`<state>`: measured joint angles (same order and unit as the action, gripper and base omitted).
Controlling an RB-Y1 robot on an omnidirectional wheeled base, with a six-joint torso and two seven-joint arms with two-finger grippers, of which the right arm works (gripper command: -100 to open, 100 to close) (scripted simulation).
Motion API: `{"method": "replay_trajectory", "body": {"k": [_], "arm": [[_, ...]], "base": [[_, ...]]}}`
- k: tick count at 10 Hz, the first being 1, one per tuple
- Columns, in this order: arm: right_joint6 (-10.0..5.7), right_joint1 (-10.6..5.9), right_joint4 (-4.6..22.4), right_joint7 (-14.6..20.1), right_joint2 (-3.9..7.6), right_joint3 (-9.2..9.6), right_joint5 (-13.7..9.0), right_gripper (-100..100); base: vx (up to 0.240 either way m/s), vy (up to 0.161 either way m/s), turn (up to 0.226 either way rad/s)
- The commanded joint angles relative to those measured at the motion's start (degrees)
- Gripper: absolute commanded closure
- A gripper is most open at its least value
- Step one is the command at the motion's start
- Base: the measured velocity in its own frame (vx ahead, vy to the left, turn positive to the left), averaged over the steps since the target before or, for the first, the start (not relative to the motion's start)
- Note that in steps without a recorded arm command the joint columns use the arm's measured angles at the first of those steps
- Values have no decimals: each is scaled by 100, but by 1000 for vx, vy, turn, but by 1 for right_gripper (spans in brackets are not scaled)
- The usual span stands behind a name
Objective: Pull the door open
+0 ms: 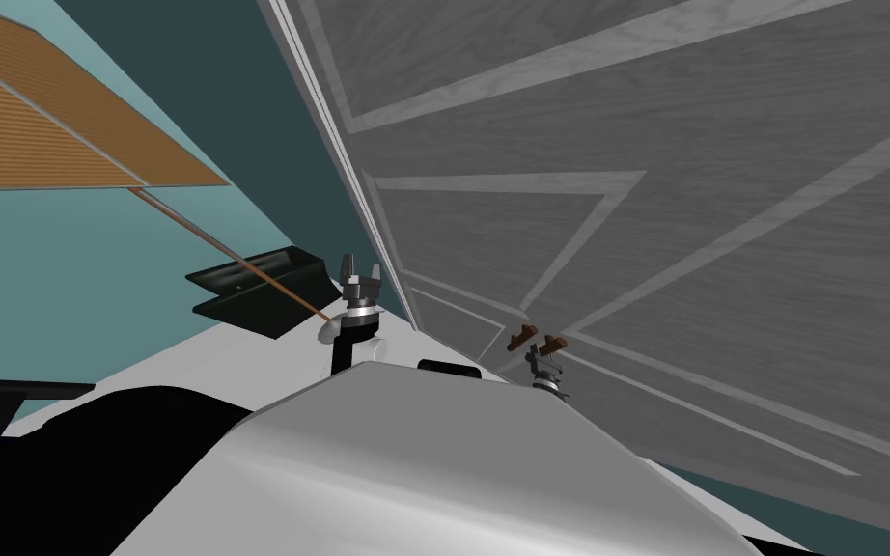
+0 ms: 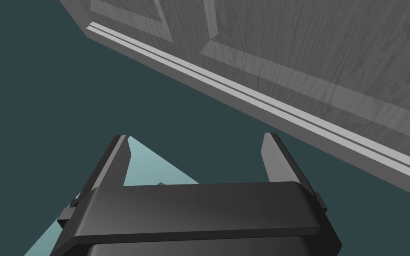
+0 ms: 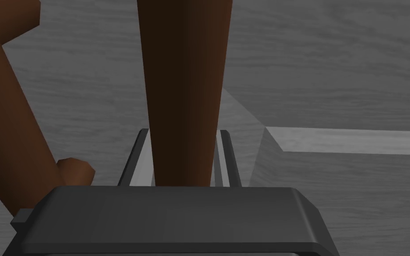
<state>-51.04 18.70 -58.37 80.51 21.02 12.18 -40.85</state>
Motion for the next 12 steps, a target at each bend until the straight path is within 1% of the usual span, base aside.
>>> {"method": "replay_trajectory", "body": {"k": [1,3,4,8,9,11,12], "arm": [[-12,10,2,-4,8,-11,-3,100],[-12,10,2,-4,8,-11,-3,100],[14,123,84,-1,24,-45,-19,100],[16,311,212,1,81,-145,-57,100],[16,342,233,1,91,-162,-63,100],[16,342,233,1,91,-162,-63,100],[20,443,318,5,119,-237,-77,100]], "base": [[-17,3,1],[-4,2,-2],[-107,13,-23],[-174,21,-54],[-170,-5,-67],[-53,-7,-16],[-89,14,-3]]}}
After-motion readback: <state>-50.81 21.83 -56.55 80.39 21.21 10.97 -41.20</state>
